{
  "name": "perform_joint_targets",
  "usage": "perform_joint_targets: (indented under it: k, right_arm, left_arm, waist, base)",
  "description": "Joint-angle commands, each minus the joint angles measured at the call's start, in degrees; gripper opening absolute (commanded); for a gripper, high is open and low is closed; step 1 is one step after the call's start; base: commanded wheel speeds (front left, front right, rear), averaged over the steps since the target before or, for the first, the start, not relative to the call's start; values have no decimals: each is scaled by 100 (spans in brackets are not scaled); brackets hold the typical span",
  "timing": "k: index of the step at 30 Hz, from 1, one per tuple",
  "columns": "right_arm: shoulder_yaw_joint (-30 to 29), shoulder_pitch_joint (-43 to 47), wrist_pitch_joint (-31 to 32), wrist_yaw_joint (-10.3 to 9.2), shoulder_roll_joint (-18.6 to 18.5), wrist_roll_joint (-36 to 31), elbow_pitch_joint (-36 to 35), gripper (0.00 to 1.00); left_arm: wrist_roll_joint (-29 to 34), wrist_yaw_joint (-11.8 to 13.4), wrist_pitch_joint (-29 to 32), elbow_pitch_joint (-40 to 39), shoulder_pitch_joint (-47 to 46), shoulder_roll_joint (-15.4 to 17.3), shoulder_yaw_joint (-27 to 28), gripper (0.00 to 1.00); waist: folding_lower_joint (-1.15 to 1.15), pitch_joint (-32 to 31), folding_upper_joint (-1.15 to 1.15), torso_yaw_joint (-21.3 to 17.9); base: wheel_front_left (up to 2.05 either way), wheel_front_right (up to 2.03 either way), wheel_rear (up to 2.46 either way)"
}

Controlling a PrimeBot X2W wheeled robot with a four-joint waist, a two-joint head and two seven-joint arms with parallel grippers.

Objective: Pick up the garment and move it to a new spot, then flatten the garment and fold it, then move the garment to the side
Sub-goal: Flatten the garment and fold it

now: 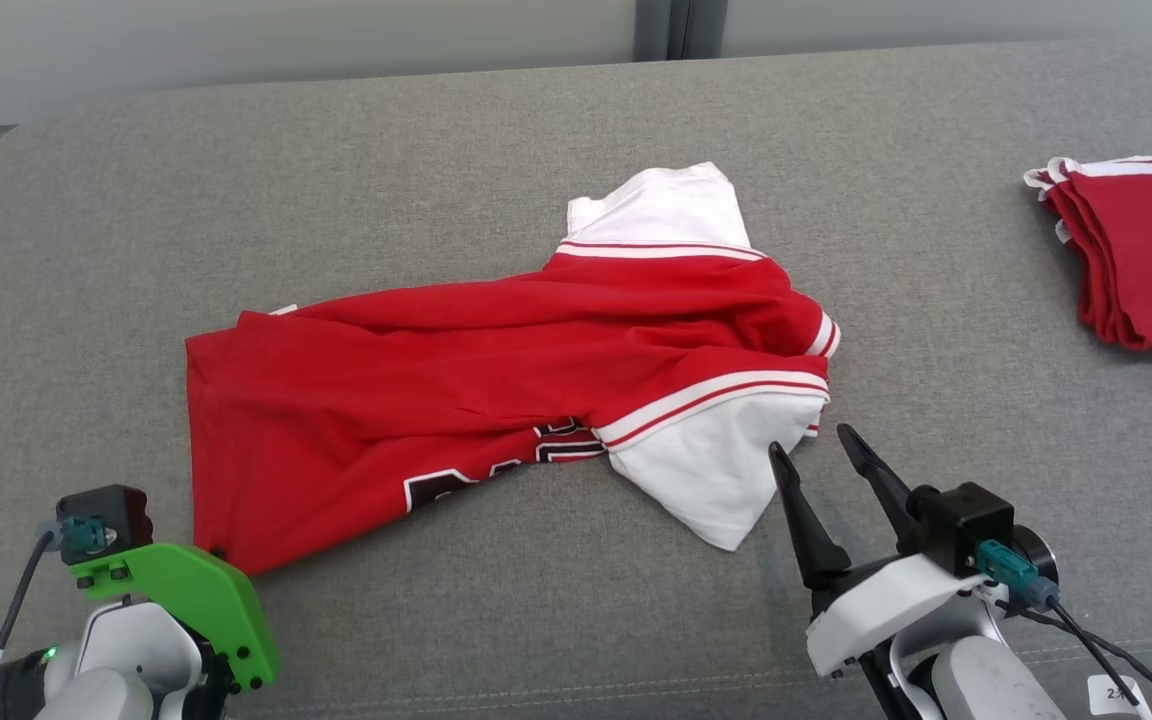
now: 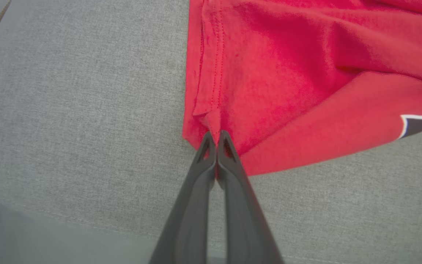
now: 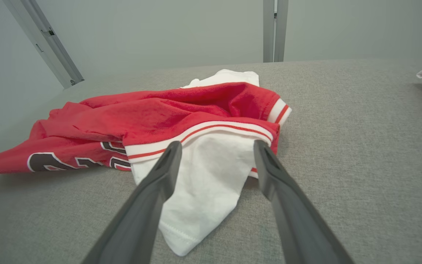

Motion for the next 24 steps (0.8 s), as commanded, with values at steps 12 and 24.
perform_joint_targets:
  k: [12,24]
  right_arm:
    - [-90,42,26,-3,-8,-20,-67,100]
    - [-225,133,-40,-3,-8,23,4,100]
  left_arm:
    - [-148,76,-137,-13,504,-48,2,15]
    - [51,-28,-1149,97,444,-250,265,100]
  waist:
    - [0,16,0,57]
    - [0,-162,0,82]
  base:
    - [0,0,0]
    - [0,0,0]
